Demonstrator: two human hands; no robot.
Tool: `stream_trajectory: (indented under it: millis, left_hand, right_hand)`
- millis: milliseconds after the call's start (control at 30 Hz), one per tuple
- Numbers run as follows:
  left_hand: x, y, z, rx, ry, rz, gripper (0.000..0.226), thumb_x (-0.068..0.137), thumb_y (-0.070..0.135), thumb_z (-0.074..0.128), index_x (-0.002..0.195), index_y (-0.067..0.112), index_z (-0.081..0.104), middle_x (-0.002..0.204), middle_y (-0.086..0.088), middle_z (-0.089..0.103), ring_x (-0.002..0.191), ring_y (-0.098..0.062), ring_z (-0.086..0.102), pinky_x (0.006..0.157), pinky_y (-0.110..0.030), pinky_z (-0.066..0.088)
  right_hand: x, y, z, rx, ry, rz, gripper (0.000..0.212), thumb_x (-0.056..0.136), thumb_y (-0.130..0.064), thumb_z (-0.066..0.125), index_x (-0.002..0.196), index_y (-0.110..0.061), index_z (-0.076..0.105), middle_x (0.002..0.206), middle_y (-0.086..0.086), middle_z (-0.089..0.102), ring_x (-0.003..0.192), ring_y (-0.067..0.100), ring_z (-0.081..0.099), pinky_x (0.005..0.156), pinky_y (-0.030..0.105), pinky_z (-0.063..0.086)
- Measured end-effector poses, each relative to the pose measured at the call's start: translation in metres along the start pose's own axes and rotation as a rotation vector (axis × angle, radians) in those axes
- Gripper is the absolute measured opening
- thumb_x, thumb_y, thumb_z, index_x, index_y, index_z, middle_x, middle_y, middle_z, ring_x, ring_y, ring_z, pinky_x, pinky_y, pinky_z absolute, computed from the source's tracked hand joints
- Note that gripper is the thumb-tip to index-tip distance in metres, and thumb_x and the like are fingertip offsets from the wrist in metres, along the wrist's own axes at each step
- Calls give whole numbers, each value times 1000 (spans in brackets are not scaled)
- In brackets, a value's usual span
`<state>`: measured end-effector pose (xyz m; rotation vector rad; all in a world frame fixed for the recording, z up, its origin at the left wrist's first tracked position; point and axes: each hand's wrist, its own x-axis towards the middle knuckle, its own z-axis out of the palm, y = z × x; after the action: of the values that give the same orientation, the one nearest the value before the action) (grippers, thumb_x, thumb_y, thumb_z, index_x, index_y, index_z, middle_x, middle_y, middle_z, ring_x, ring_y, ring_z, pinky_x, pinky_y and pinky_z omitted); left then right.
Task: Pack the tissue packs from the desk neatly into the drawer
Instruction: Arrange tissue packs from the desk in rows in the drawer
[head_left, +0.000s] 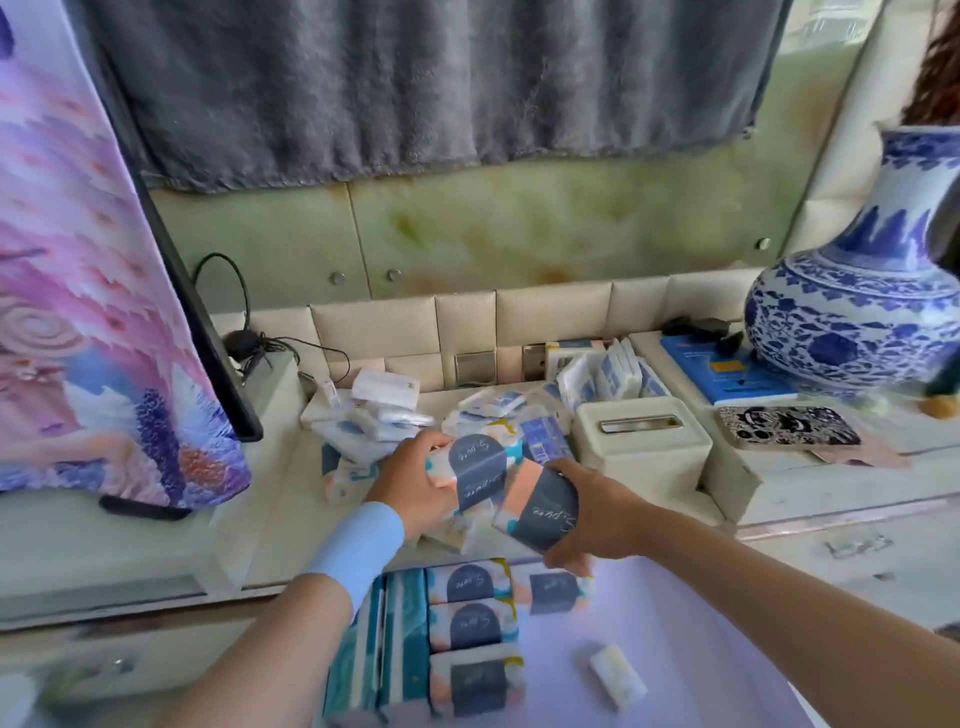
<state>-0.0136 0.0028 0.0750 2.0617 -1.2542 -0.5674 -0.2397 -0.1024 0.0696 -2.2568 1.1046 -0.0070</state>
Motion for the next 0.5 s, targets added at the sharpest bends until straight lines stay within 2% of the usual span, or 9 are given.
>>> stream_trajectory:
  millis: [133, 267, 367, 500]
  left_hand:
    - [-30, -13, 17, -30, -64, -71, 54, 71, 13, 68, 119, 30, 51, 117, 3, 57, 101, -17, 58, 85, -27, 46]
    - [-59, -30, 35, 44, -144, -107, 55, 70, 10, 72, 119, 27, 53, 118, 1, 55, 102, -17, 57, 87, -29, 49]
    - [-75, -39, 50, 106, -180, -134, 58, 71, 10, 71, 122, 31, 52, 121, 5, 52, 107, -17, 54, 91, -33, 50]
    - [-84, -40, 62, 107, -177, -124, 55, 74, 9, 68, 119, 33, 51, 119, 7, 50, 103, -16, 54, 83, -28, 51]
  right_hand:
    - [-18, 22, 24, -117, -118, 15, 99, 58, -22, 87, 141, -21, 32, 126, 3, 52, 105, 21, 56, 80, 30, 53]
    - [-31, 47, 54, -342, -160, 16, 54, 68, -26, 77, 117, -20, 55, 119, 6, 52, 101, 21, 53, 78, 29, 49]
    - [-37, 65, 81, -438, -154, -38, 57, 73, -32, 79, 123, -23, 53, 123, 5, 46, 111, 22, 51, 85, 30, 51]
    - [-32, 75, 109, -353, -53, -67, 63, 73, -39, 82, 127, -29, 51, 127, 3, 43, 116, 20, 48, 92, 32, 51]
